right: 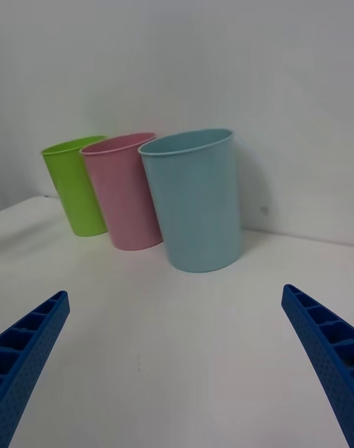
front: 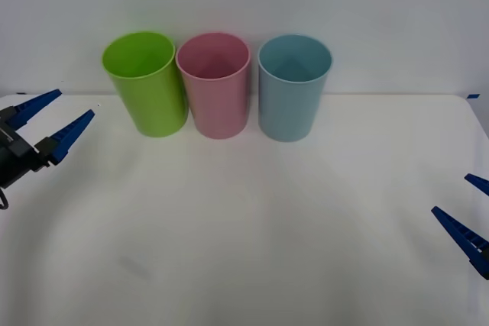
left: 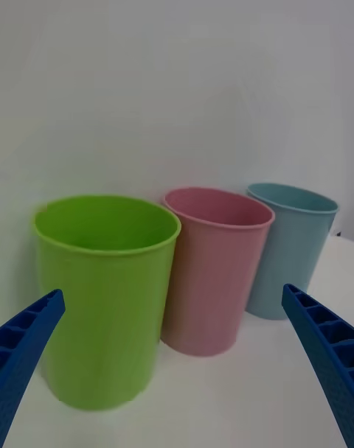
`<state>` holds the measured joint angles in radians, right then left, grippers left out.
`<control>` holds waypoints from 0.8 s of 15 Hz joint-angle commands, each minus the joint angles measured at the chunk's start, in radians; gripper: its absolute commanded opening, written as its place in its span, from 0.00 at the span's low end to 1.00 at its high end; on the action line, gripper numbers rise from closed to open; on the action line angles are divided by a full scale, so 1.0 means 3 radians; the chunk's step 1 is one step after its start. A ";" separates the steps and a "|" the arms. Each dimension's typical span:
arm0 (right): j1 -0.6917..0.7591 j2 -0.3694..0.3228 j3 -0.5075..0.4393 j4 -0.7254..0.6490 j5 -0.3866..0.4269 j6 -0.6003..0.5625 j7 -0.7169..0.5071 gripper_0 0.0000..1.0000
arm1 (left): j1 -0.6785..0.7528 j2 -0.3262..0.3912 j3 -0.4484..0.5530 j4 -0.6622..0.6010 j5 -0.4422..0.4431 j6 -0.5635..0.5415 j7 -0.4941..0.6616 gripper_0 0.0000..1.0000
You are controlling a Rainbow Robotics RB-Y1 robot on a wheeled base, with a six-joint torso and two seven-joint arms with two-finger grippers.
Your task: Grasp the object on the table and drop it into the matching bin: aluminum can to the light blue bin, PET bottle to the pink bin.
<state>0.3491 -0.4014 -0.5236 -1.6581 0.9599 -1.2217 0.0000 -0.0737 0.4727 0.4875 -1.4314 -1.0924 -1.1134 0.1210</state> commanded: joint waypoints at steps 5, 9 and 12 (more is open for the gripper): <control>0.0000 0.0000 0.0000 0.0000 0.0000 0.0000 0.0000 1.00 | 0.0583 0.0204 0.0170 0.0001 0.0006 -0.0435 -0.0301 1.00; 0.0000 0.0000 0.0000 0.0000 0.0000 0.0000 0.0000 1.00 | 0.0921 0.0285 0.0282 -0.0030 0.0006 -0.0625 -0.0516 1.00; 0.0000 0.0000 0.0000 0.0000 0.0000 0.0000 0.0000 1.00 | 0.1156 0.0429 0.0287 -0.0035 0.0113 -0.0691 -0.0669 1.00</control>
<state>0.3490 -0.4014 -0.5236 -1.6581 0.9599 -1.2217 0.0000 0.2580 0.5918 0.5737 -1.4424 -1.0668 -1.3162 -0.0632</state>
